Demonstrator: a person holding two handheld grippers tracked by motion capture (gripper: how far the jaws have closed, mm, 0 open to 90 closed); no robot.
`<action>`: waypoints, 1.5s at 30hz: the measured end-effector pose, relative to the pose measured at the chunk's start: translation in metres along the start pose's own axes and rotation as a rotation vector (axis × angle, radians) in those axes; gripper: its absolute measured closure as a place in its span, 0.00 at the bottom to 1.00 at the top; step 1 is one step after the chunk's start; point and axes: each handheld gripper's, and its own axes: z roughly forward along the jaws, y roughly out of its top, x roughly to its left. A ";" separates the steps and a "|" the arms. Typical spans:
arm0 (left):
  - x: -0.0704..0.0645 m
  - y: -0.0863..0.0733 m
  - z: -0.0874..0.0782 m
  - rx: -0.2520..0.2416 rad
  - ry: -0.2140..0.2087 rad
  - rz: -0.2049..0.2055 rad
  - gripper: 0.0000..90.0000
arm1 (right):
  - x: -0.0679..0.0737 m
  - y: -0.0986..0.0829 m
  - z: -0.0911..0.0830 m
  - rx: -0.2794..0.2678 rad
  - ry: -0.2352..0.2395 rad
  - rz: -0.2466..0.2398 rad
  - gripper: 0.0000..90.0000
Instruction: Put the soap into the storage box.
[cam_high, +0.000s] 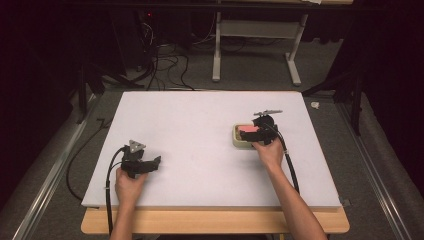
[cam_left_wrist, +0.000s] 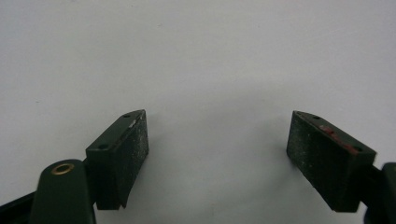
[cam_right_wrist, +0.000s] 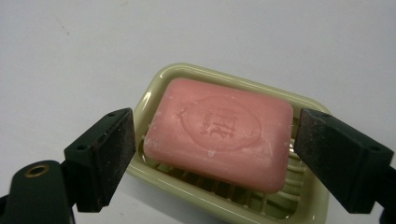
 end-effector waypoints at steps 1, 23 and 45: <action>0.000 0.000 0.000 0.000 0.000 0.000 0.24 | 0.000 0.000 -0.001 -0.007 0.002 -0.006 0.15; 0.000 0.000 0.000 0.000 0.000 0.000 0.24 | -0.012 -0.002 -0.047 -0.133 -0.012 -0.046 0.17; 0.000 0.000 0.000 0.000 0.000 0.000 0.24 | -0.033 -0.014 -0.068 -0.177 -0.022 -0.016 0.17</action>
